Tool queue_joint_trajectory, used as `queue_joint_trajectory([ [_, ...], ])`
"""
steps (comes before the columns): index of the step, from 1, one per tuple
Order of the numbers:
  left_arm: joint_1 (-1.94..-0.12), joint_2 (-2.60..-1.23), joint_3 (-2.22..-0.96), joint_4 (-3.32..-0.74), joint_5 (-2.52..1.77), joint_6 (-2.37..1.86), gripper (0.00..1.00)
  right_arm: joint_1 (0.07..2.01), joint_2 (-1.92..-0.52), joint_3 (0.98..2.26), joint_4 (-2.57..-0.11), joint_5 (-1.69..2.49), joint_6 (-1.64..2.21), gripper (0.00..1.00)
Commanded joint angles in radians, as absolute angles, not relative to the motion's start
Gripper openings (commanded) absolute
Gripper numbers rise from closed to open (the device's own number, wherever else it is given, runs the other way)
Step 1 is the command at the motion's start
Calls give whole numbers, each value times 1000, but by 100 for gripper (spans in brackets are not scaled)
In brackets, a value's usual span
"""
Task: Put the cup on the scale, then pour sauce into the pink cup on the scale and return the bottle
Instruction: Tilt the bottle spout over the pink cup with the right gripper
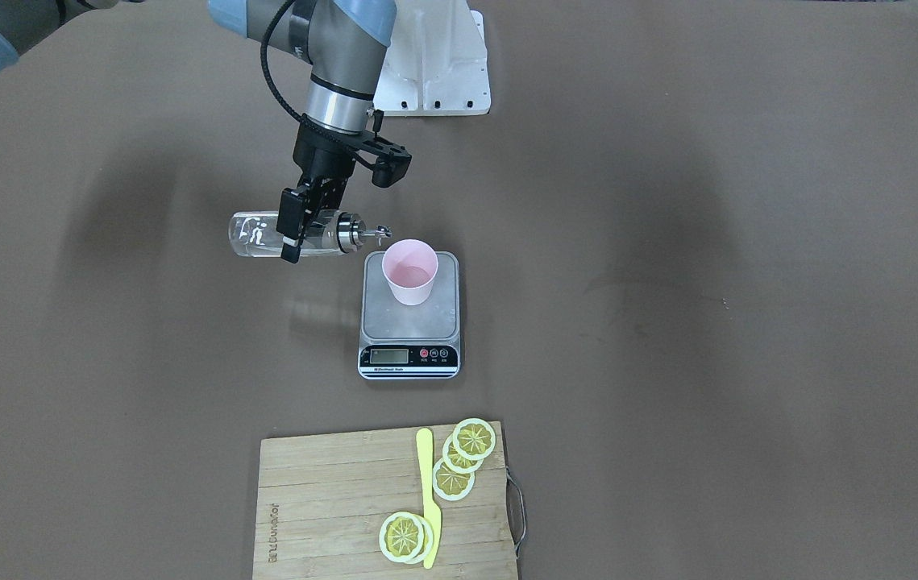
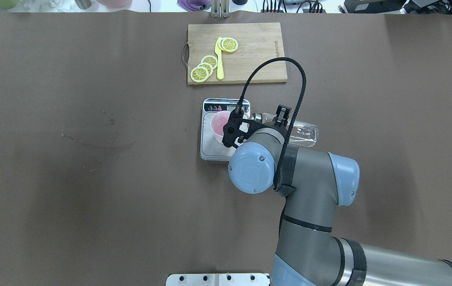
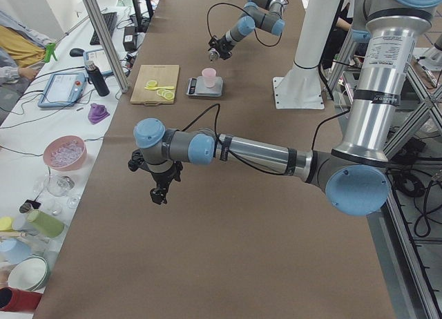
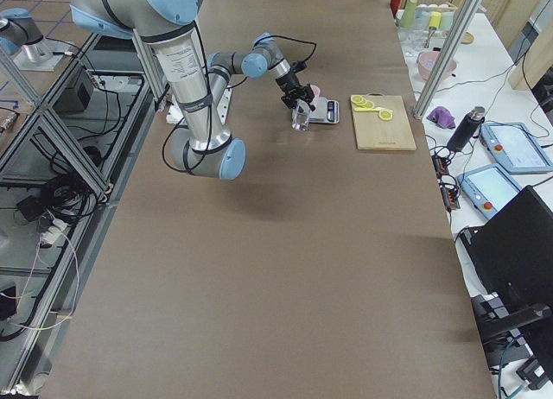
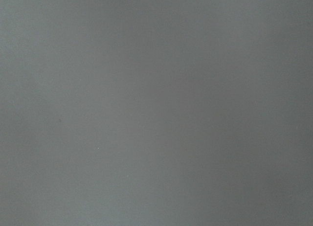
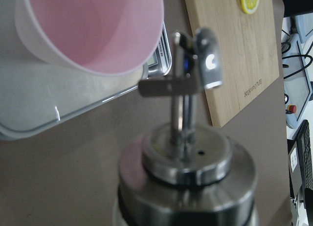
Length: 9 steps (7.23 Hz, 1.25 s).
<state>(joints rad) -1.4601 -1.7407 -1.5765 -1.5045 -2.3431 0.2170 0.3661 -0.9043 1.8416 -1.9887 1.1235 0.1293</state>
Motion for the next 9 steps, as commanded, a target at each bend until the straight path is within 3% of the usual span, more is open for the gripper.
queue_joint_trajectory([
  [1, -1462, -1736, -1577, -1508, -2350, 218, 97, 373, -847, 1791, -2037, 1126, 46, 0],
  [3, -1463, -1727, -1578, -1511, -2352, 218, 97, 393, -740, 1694, -2098, 1134, 28, 0],
  [9, -1471, -1726, -1582, -1513, -2352, 218, 98, 410, -746, 1681, -2200, 1135, -161, 0],
])
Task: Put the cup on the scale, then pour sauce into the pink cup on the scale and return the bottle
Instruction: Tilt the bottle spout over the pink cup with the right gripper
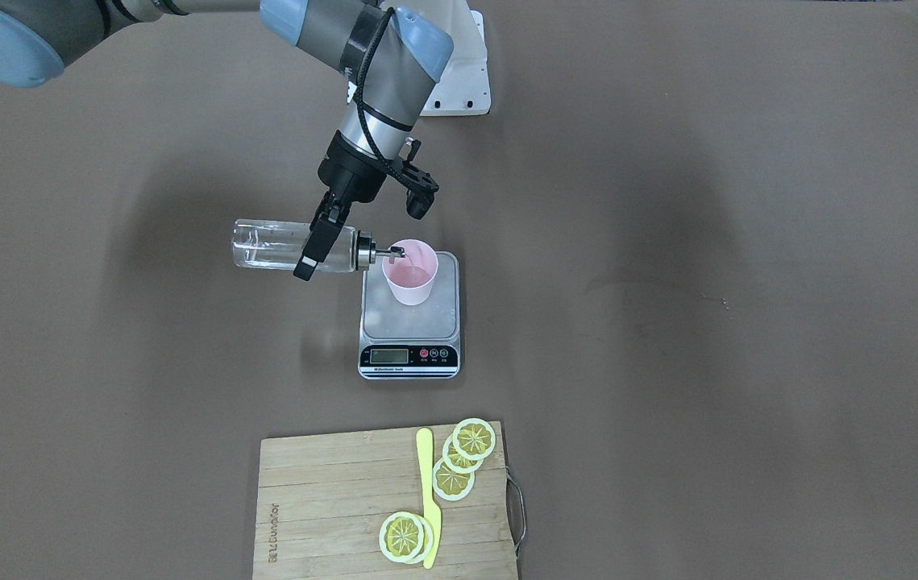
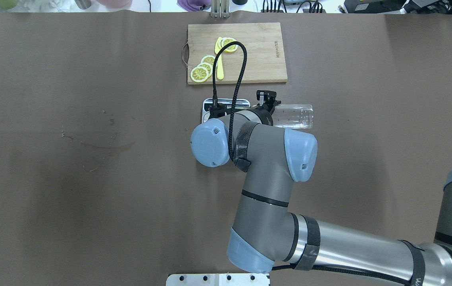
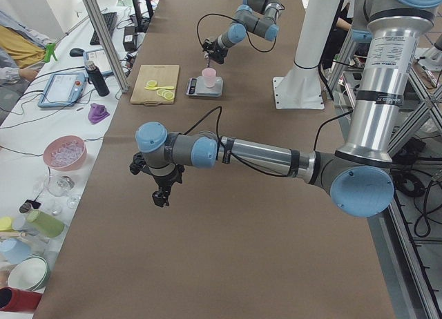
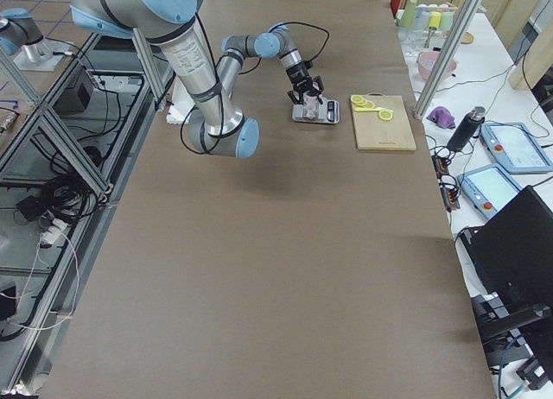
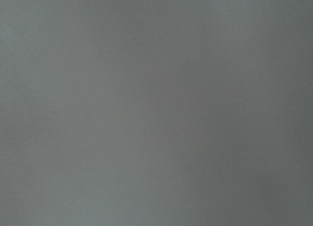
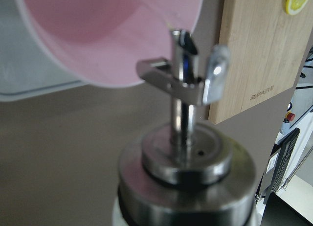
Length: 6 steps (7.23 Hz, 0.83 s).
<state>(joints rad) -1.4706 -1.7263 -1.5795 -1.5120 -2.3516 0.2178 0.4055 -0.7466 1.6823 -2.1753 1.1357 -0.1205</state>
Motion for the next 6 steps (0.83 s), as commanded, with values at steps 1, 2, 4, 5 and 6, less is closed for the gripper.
queue_joint_trajectory([
  [1, -1471, -1721, -1583, -1513, -2352, 218, 98, 411, -746, 1680, -2204, 1135, -167, 0],
  [2, -1471, -1721, -1585, -1513, -2352, 218, 98, 411, -744, 1680, -2212, 1134, -175, 0],
  [4, -1471, -1713, -1591, -1514, -2352, 218, 98, 417, -742, 1680, -2218, 1135, -195, 0],
  [5, -1471, -1713, -1591, -1514, -2352, 218, 98, 419, -741, 1683, -2204, 1137, -177, 0],
  [6, -1471, -1713, -1591, -1514, -2352, 218, 98, 422, -744, 1696, -2174, 1138, -140, 0],
])
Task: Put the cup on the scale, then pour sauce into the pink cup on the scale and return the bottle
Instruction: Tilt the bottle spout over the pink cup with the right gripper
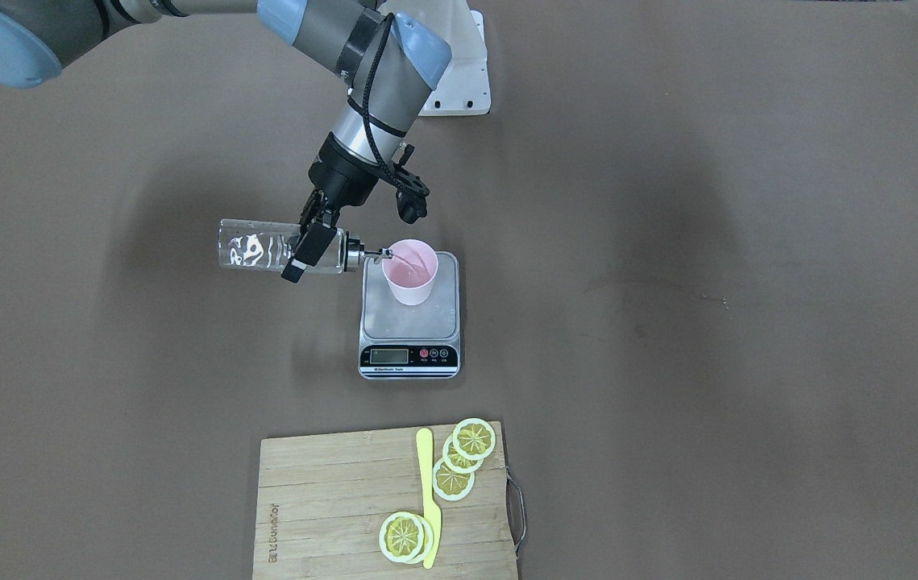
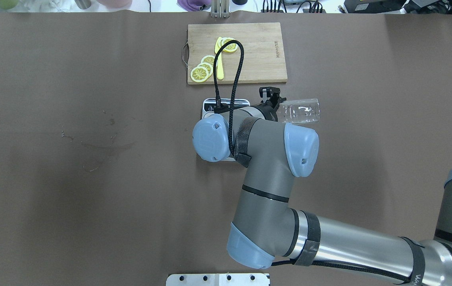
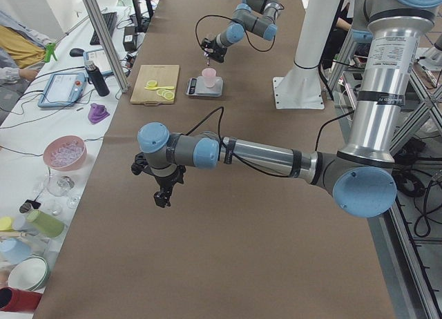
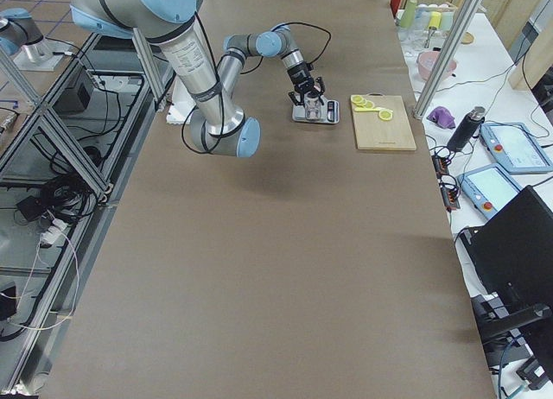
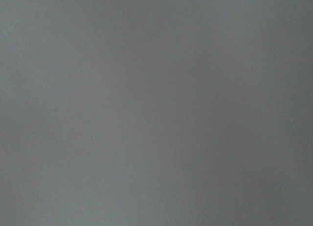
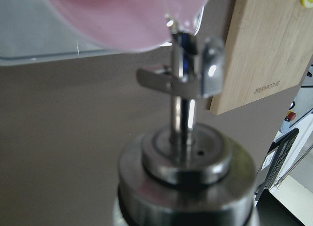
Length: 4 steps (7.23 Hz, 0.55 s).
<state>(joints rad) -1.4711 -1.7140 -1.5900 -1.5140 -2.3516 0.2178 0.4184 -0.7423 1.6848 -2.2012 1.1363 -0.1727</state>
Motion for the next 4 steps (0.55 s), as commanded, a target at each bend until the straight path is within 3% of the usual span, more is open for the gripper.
queue_joint_trajectory([
  [1, -1471, -1713, -1594, -1514, -2350, 218, 98, 422, -762, 1700, -2113, 1159, -56, 0],
  [3, -1471, -1715, -1601, -1513, -2350, 218, 98, 436, -933, 1805, -1871, 1231, 38, 0],
  [4, -1471, -1715, -1606, -1513, -2350, 218, 98, 446, -951, 1837, -1846, 1250, 40, 0],
])
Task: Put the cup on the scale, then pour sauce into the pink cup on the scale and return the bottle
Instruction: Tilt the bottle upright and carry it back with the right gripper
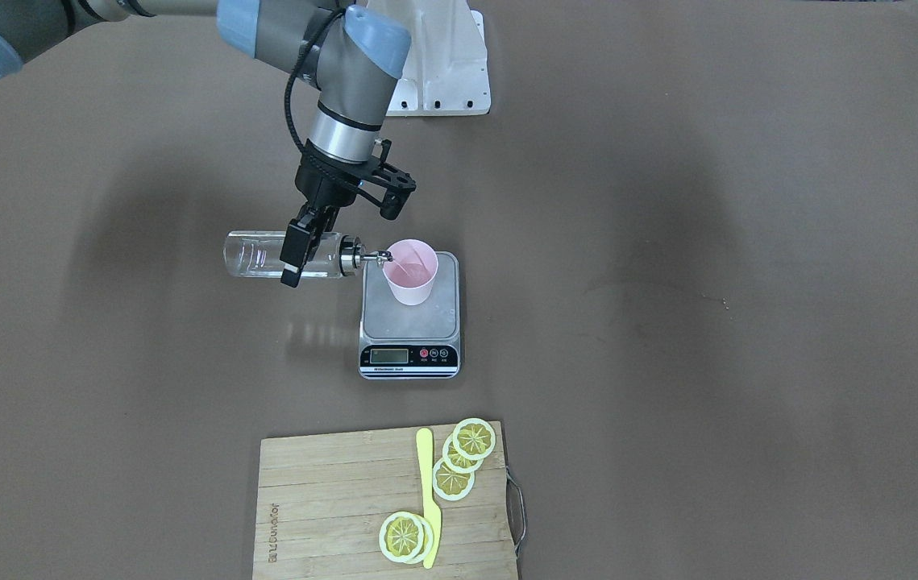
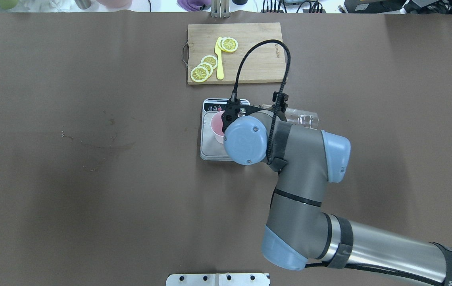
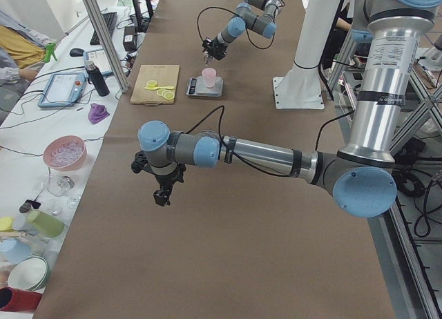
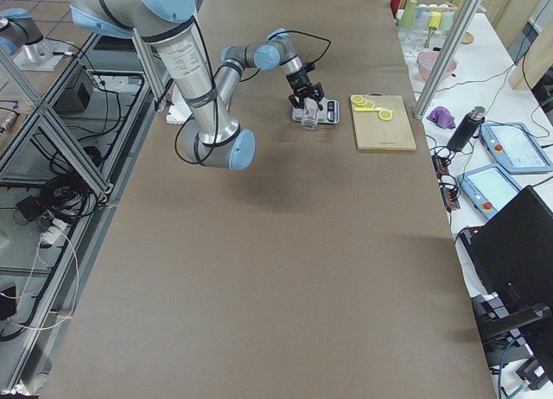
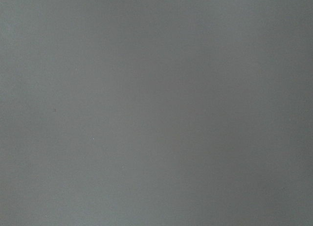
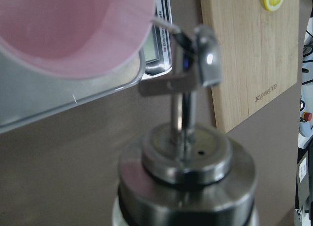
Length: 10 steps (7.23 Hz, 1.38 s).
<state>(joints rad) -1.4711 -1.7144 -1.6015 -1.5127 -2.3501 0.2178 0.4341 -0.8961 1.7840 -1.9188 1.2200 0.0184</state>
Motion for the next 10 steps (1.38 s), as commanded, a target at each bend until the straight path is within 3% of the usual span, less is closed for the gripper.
queue_joint_trajectory([
  [1, -1471, -1715, -1611, -1511, -2350, 216, 98, 449, -989, 1895, -1844, 1261, 64, 0],
  [4, -1477, -1700, -1600, -1508, -2347, 206, 98, 535, -1202, 2071, -1622, 1434, 152, 0],
  [8, -1483, -1706, -1598, -1503, -2345, 204, 98, 698, -1493, 2060, -1127, 1635, 190, 0],
  [10, -1483, -1712, -1598, -1502, -2345, 201, 98, 704, -1607, 1963, -735, 1640, 279, 0],
])
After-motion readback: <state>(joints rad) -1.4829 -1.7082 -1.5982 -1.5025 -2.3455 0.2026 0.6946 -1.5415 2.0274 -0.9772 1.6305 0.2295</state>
